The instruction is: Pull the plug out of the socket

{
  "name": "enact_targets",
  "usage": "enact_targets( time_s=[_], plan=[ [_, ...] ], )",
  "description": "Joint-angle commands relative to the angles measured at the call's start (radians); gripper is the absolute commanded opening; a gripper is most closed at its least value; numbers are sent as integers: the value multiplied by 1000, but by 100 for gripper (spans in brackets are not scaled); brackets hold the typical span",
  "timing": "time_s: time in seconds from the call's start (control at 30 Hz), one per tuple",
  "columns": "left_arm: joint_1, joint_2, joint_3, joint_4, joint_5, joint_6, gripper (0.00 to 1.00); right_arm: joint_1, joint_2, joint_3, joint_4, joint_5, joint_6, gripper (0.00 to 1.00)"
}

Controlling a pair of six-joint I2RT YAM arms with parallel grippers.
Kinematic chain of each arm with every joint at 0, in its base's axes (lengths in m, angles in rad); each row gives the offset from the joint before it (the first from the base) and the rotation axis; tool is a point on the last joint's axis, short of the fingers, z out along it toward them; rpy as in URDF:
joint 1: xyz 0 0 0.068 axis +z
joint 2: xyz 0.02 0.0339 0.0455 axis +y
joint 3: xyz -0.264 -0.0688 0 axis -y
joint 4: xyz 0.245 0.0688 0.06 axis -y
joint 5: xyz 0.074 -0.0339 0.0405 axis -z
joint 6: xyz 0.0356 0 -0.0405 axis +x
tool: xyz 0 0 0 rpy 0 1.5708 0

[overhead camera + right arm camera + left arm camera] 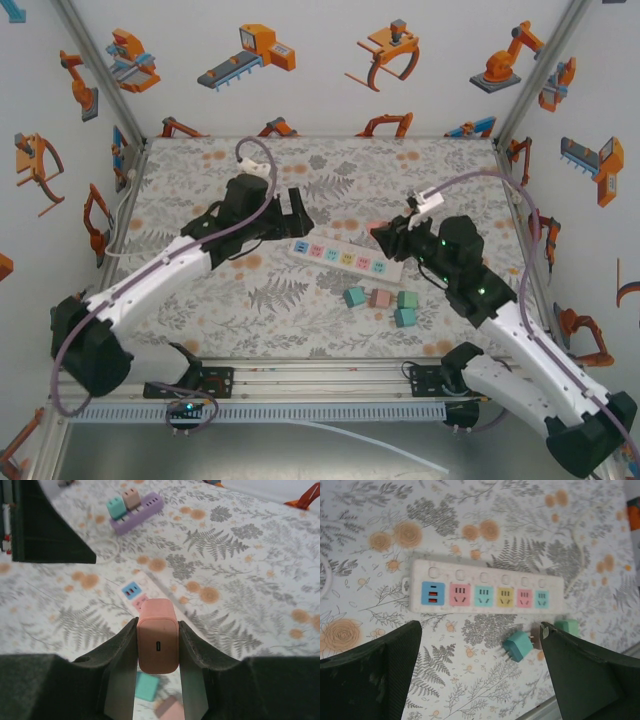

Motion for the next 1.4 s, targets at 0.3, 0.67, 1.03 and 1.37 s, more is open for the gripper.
enact_targets(
  time_s=[0.3,0.67,1.03,1.37],
  plan=[
    [-50,-454,-200,-55,529,400,97,8,-219,-104,-322,-143,459,13],
    [-184,-639,-306,-167,625,653,97,29,-78,-177,-482,-164,499,13],
    [-273,-525,-282,-168,544,716,97,150,63,-319,-275,-40,474,14],
    [-326,-488,-280,-166,472,751,97,172,71,-412,-162,20,476,32]
  ],
)
